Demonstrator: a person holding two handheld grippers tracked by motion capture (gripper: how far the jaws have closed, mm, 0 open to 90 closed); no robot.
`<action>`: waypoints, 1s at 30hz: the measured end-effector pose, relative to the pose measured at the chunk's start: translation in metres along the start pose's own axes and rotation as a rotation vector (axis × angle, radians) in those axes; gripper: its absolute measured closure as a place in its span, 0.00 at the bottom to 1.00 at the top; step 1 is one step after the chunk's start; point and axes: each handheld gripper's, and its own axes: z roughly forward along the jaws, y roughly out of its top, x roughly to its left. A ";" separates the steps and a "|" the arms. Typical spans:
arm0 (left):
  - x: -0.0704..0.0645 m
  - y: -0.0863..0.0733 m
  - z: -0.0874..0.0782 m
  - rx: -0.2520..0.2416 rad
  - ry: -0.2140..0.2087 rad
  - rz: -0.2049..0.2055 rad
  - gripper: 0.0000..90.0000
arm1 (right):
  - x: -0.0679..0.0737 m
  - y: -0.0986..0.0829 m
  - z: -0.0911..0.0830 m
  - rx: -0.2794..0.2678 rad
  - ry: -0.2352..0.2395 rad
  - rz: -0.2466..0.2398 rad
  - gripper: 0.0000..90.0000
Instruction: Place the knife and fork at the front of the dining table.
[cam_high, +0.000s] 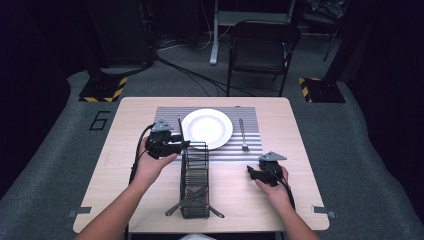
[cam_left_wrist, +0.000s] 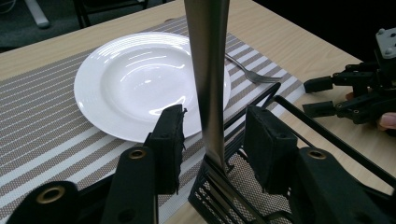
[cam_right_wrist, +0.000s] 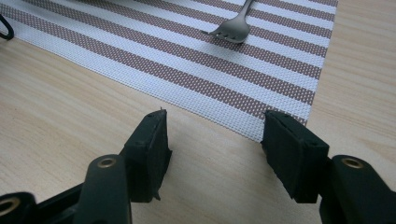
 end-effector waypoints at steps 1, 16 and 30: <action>0.000 0.000 0.000 0.000 0.000 0.000 0.66 | 0.000 0.000 0.000 0.000 0.001 -0.001 0.45; -0.005 -0.001 0.002 -0.002 0.022 0.049 0.84 | -0.001 0.000 0.000 0.003 0.005 -0.001 0.45; -0.013 -0.004 -0.011 0.026 0.013 0.085 0.87 | -0.001 0.000 0.000 0.003 0.008 -0.004 0.45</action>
